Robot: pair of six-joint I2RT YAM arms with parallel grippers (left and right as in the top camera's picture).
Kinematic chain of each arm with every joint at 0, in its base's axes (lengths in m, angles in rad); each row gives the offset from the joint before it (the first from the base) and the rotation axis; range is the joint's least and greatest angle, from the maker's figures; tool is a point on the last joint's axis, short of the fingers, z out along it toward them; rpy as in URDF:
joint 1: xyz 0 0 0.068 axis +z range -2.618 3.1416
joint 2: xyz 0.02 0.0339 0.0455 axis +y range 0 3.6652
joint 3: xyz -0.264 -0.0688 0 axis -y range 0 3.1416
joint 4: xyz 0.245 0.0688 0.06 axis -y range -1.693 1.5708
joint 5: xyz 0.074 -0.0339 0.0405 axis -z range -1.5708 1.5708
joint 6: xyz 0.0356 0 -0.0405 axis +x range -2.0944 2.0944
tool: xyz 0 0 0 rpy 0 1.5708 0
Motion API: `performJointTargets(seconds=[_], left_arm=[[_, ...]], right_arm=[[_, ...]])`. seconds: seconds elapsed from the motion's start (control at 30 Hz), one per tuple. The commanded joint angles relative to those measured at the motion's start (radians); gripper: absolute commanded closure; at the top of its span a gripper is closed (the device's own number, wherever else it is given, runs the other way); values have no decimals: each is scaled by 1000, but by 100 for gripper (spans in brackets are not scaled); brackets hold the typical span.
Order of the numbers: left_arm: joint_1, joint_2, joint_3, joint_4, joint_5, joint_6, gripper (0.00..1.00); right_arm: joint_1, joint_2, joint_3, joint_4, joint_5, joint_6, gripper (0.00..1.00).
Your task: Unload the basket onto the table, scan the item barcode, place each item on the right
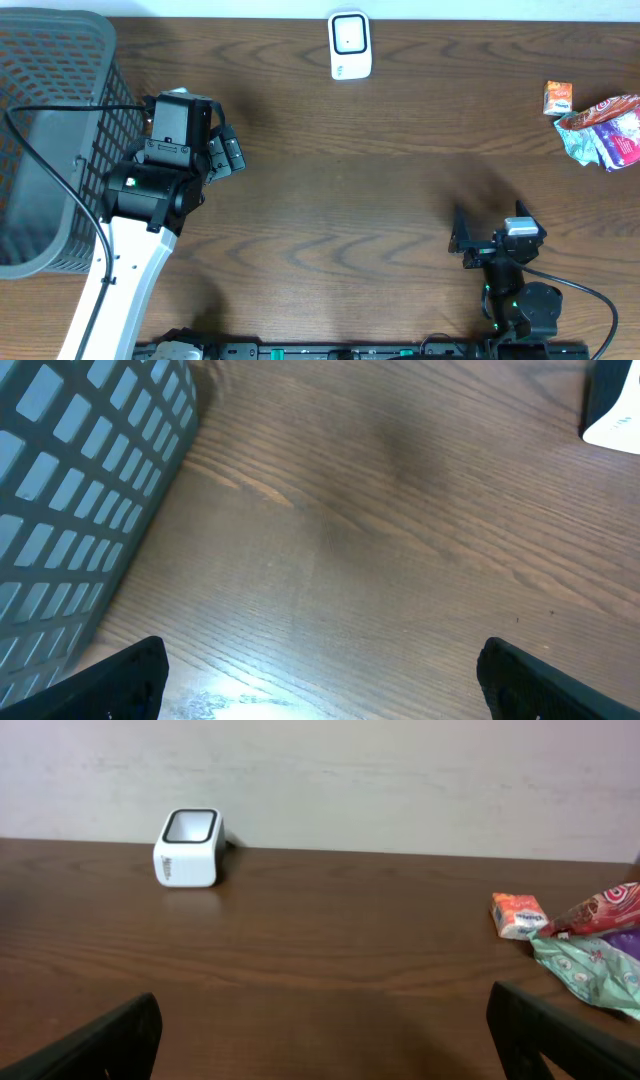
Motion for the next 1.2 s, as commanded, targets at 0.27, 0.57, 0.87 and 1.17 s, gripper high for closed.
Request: performJointTargets(seconds=[0.27,0.57,0.87,1.17], left_arm=[[2,-9,7,-3,-20,-9,2],[2,-9,7,-3,-20,-9,2],[2,-9,7,-3,-20,-9,2],[2,-9,7,-3,-20,-9,2]], right_arm=[[-9,-7,-1,-10,19,32,1],[-9,-7,-1,-10,18,34,1],[-9,-7,-1,-10,19,58,1],[-9,-7,0,-11,24,55,1]])
